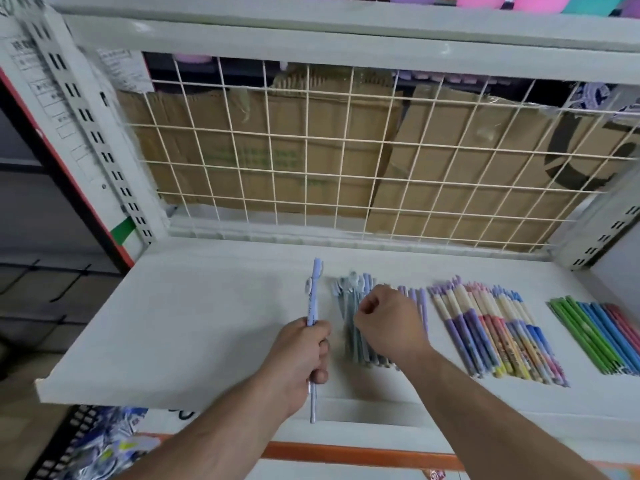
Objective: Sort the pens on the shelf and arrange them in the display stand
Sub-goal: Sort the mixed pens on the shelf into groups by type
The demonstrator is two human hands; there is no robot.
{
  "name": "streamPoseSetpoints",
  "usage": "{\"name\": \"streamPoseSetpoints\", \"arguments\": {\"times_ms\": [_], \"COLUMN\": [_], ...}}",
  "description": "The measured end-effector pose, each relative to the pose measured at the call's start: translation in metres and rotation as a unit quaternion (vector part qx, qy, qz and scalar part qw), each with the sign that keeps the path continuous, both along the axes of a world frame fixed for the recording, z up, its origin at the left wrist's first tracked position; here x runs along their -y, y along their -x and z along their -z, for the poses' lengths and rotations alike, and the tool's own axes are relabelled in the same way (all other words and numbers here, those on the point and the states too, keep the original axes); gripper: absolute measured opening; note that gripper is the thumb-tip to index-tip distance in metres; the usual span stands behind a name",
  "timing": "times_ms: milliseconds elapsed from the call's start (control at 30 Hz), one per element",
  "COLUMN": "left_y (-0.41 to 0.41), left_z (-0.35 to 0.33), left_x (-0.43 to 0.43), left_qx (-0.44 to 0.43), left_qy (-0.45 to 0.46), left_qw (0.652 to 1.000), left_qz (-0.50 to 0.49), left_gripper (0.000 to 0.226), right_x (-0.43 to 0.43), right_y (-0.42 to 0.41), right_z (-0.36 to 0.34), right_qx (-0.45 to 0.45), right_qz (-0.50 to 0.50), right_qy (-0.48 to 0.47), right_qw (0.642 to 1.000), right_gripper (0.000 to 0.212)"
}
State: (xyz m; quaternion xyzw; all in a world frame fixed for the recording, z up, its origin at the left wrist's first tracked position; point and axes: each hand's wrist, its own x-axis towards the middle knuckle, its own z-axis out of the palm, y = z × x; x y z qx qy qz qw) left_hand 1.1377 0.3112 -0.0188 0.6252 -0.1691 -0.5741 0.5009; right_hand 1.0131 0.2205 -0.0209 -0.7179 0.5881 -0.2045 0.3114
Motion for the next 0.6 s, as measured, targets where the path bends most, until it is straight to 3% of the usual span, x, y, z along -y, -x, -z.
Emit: {"name": "streamPoseSetpoints", "arguments": {"times_ms": [133, 333, 600], "left_y": [-0.005, -0.002, 0.001], "left_z": [0.003, -0.001, 0.0], "left_x": [0.004, 0.011, 0.018], "left_qx": [-0.003, -0.018, 0.007], "left_qy": [0.005, -0.005, 0.028], "left_qw": [1.0, 1.0, 0.999], "left_qz": [0.015, 0.013, 0.019], "left_gripper": [0.023, 0.041, 0.023], "right_x": [-0.007, -0.018, -0.021], "right_y": [-0.003, -0.011, -0.017], "right_z": [-0.001, -0.01, -0.014], "right_qx": [0.004, 0.104, 0.18], "right_qz": [0.009, -0.019, -0.006], "right_qy": [0.01, -0.051, -0.126], "right_qw": [1.0, 0.993, 0.976], "right_gripper": [0.013, 0.013, 0.014]}}
